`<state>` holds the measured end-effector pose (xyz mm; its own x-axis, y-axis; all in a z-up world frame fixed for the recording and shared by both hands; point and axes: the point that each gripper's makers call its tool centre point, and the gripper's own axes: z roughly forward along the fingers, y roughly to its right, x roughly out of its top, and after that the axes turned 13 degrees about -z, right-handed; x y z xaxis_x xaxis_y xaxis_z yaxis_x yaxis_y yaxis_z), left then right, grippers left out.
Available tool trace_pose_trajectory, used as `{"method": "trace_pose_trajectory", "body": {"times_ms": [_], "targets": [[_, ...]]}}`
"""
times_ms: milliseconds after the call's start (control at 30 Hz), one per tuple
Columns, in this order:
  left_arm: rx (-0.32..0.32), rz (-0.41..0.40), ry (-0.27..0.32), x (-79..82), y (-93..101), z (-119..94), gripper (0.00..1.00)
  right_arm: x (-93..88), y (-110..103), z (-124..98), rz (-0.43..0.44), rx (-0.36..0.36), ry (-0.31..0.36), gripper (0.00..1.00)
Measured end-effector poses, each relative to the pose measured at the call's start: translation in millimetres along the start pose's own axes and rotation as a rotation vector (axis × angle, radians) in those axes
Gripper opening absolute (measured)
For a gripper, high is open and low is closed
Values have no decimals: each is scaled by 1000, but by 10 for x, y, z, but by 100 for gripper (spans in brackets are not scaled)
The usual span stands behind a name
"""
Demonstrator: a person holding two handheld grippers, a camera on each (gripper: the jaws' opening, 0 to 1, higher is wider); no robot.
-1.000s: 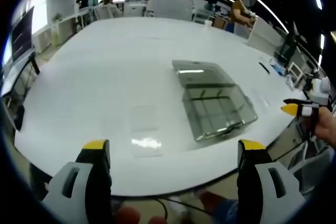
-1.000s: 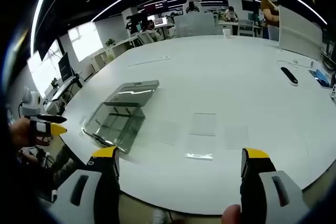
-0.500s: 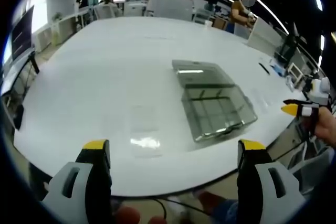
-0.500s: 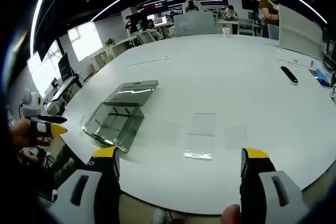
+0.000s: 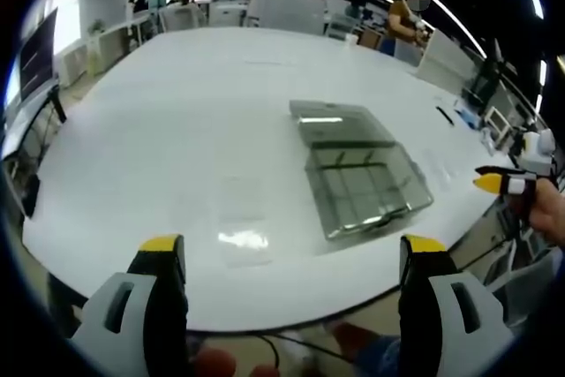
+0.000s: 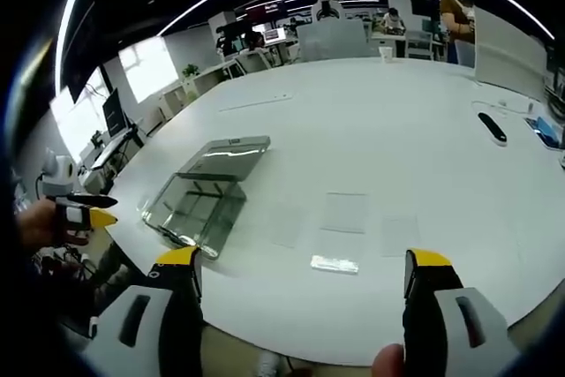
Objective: Insert the divider into the dual guide fixture by aligning both edges with the guide slots and pushing it downward to the bottom, including one-sided entry, uneven engagement, binding, and posture correction.
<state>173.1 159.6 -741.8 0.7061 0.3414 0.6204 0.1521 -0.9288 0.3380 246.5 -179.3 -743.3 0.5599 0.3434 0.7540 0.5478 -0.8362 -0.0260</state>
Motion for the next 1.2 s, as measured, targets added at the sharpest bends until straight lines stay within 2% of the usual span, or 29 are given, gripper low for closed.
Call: {"method": "trace_pose_trajectory", "body": {"times_ms": [700,1200], "targets": [[-32,10,8,82,154,90,98,78,-23,166,-50,107,10,85],[-65,5,16,125,285,150,89,126,9,304,-74,154,11,76]]}}
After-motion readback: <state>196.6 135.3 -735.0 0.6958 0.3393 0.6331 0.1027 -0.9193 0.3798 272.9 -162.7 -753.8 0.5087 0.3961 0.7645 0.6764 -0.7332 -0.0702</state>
